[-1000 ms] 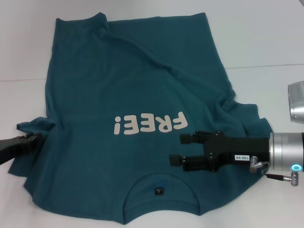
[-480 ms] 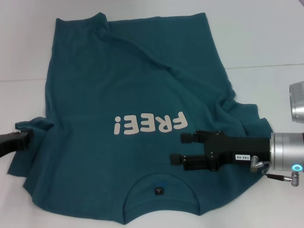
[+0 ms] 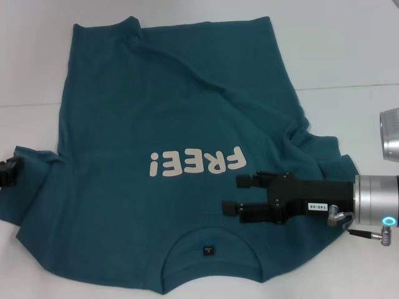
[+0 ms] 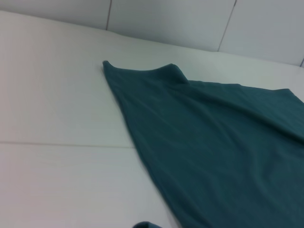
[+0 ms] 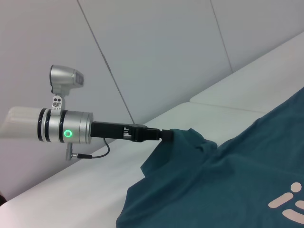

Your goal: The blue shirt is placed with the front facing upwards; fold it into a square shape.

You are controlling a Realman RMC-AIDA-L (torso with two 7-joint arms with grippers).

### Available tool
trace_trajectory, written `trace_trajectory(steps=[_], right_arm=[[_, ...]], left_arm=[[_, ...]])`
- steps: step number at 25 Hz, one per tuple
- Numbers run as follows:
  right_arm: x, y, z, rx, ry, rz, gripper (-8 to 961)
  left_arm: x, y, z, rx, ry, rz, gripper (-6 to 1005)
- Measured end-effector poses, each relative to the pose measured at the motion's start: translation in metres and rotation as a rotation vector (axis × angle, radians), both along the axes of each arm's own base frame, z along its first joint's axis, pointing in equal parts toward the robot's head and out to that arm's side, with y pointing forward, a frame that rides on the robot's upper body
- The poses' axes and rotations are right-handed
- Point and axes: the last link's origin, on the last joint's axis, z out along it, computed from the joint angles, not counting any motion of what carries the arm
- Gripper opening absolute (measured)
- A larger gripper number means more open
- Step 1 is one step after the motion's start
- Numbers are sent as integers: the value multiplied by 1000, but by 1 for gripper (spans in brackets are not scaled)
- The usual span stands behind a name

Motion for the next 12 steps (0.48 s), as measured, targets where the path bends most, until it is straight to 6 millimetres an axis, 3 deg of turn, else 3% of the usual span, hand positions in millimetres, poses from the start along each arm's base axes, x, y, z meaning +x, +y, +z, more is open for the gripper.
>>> trace_trajectory(steps=[12], right_arm=[[0,-1,-3,-9,8,-6,917]], left_arm=[[-5,6,12,29,78,21,3]])
